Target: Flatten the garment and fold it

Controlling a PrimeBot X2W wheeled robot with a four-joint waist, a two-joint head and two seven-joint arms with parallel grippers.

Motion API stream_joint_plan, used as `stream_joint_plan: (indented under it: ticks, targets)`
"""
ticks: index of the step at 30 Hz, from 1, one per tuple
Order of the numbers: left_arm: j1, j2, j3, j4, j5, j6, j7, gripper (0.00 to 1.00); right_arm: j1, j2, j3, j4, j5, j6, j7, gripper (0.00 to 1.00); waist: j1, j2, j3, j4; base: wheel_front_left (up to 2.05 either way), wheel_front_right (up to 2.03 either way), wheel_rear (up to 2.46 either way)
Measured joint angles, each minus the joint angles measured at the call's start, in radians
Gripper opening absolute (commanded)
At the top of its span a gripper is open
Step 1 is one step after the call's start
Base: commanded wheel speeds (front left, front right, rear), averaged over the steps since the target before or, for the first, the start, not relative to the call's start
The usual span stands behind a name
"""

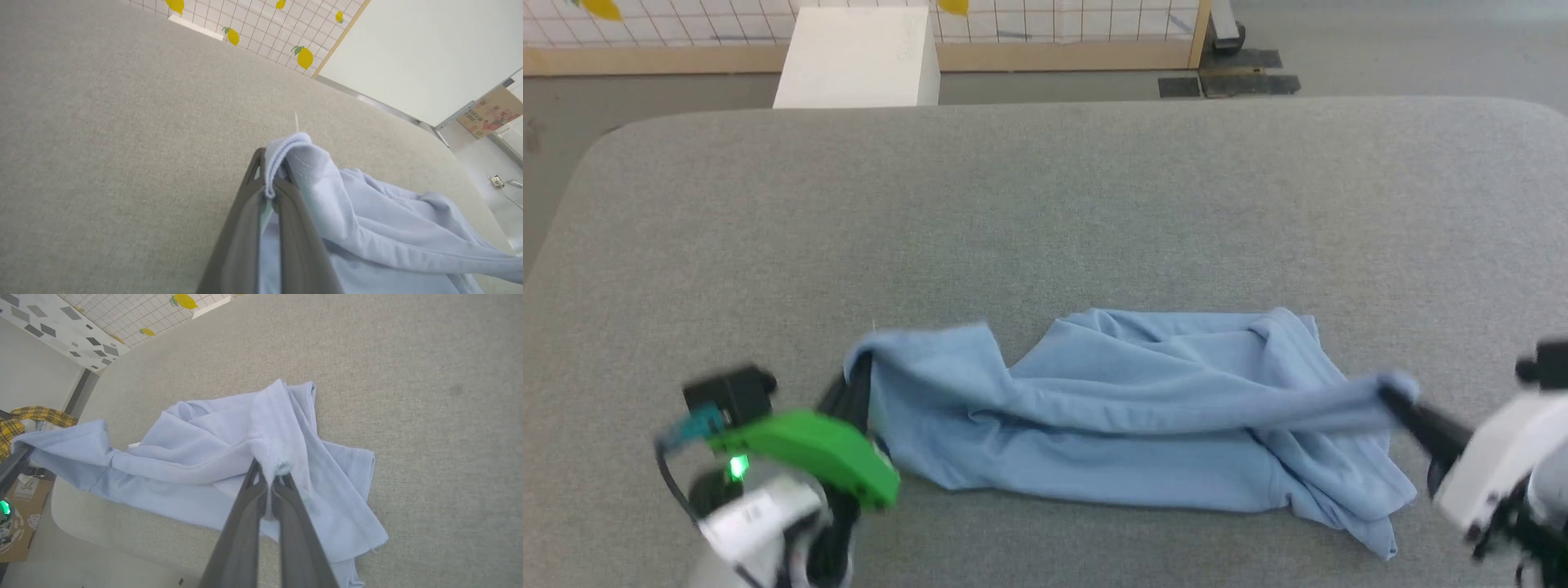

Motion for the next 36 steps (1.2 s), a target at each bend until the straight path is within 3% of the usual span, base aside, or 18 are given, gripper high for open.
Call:
stream_joint_plan:
  ticks: [6,10,21,26,30,36]
  targets:
    - [-0.273,0.055,0.021,0.053,-0.021,-0.061,0.067,0.0,-0.257,-0.116,0.04,0.019,0.013,0.0,0.13,0.0,0.0,0.0,-0.013,-0.004,0.0,0.0,0.0]
    - [-0.52,0.081,0.024,0.148,-0.005,-0.071,0.102,0.0,-0.47,-0.186,0.043,0.066,0.004,0.0,0.199,0.0,0.0,0.0,-0.005,-0.002,0.0,0.0,0.0]
    - [-1.117,0.17,-0.023,0.434,0.139,-0.088,0.17,0.0,-1.008,-0.177,0.047,0.28,-0.132,0.0,0.279,0.0,0.0001,0.0,0.093,-0.029,0.0,0.0,0.0]
    - [-1.355,0.208,-0.024,0.495,0.2,-0.081,0.135,0.0,-1.249,-0.121,0.004,0.375,-0.262,0.0,0.184,0.0,0.0001,0.0001,0.177,-0.048,0.0,0.0,0.0]
    - [-1.522,0.218,-0.03,0.525,0.267,-0.068,0.024,0.0,-1.418,-0.076,-0.035,0.44,-0.358,0.001,0.058,0.0,0.0002,0.0,0.256,-0.061,0.0,0.0,0.0]
    - [-1.653,0.218,-0.035,0.593,0.322,-0.045,-0.154,0.0,-1.554,-0.04,-0.057,0.537,-0.418,0.001,-0.075,0.0,0.0002,0.0,0.372,-0.074,0.0,0.0,0.0]
